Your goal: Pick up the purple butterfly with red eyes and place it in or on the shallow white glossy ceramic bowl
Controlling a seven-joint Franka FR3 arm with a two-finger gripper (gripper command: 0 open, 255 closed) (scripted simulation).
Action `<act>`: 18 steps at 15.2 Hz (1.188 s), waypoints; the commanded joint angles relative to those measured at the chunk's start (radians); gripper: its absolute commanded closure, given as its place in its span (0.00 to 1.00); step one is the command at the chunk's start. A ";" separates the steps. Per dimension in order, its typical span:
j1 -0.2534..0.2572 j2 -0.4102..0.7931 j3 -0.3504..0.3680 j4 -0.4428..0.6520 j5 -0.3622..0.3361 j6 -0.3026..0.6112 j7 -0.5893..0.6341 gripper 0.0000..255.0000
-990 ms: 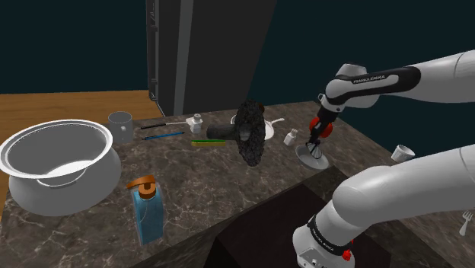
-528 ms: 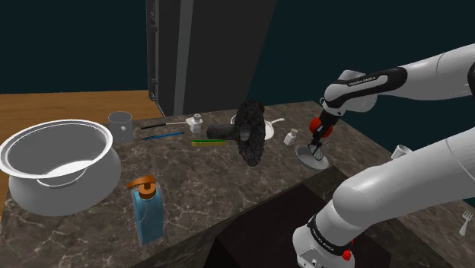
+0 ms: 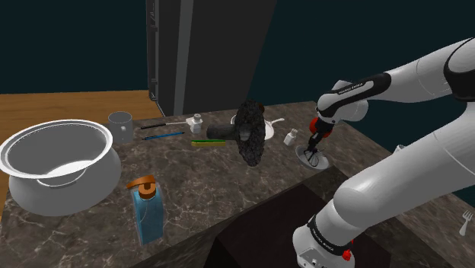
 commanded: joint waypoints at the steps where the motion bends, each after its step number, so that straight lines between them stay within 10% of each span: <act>1: 0.003 0.013 -0.005 -0.007 0.006 0.020 -0.004 1.00; 8: 0.003 0.013 -0.005 -0.007 0.006 0.020 -0.004 1.00; 9: 0.003 0.013 -0.005 -0.007 0.006 0.020 -0.004 0.00; 18: -0.019 -0.100 0.044 0.052 -0.032 -0.144 0.033 0.00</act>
